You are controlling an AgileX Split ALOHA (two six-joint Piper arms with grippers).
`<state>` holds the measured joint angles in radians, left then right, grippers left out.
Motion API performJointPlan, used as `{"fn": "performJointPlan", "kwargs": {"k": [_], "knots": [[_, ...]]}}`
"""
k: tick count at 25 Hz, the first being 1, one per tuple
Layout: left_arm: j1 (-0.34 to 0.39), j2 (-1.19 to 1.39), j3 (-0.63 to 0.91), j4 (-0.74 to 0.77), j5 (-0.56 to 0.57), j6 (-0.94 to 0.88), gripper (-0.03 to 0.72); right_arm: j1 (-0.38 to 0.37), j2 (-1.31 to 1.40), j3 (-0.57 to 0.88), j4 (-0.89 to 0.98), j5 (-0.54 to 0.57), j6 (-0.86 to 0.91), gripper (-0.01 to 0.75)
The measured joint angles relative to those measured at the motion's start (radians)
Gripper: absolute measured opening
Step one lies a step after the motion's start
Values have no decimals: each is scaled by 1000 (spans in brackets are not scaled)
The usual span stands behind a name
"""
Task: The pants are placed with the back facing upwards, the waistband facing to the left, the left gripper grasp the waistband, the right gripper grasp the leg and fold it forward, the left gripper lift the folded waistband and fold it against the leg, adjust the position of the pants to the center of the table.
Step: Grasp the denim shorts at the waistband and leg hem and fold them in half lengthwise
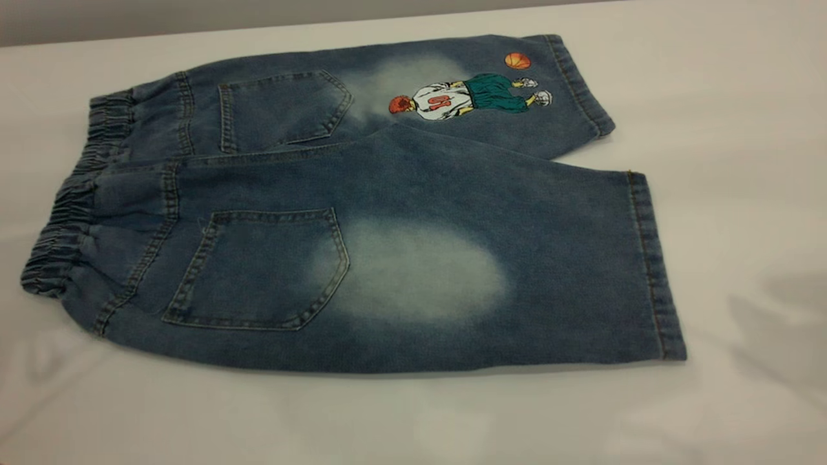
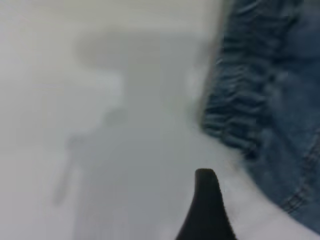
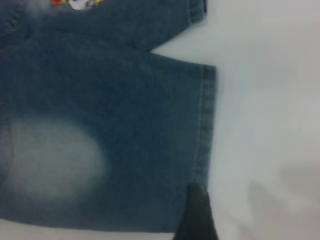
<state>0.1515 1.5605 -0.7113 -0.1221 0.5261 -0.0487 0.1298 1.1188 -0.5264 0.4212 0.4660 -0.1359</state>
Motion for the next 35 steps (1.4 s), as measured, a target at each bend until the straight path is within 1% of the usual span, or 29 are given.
{"fn": "performJointPlan", "kwargs": {"k": [2, 5, 7, 12, 19, 24, 27, 31, 35], "knots": [[39, 42, 0, -63, -2, 64, 486, 0, 27, 0, 8, -17, -10, 483], [76, 103, -1, -142, -26, 152, 478, 0, 61, 0, 25, -29, -16, 483], [77, 141, -1, -168, -48, 185, 470, 0, 74, 0, 40, -32, -38, 483], [76, 240, -4, -203, -136, 189, 468, 0, 81, 1, 97, -68, -97, 483], [73, 352, -67, -281, -139, 251, 467, 0, 81, 1, 131, -69, -140, 483], [50, 368, -104, -342, -140, 309, 467, 0, 81, 1, 132, -69, -140, 483], [22, 396, -127, -347, -137, 309, 467, 0, 81, 1, 137, -69, -140, 483], [-16, 451, -159, -350, -103, 324, 467, 0, 81, 1, 138, -69, -139, 483], [-25, 458, -161, -341, -102, 328, 467, 0, 81, 1, 138, -69, -138, 483]]}}
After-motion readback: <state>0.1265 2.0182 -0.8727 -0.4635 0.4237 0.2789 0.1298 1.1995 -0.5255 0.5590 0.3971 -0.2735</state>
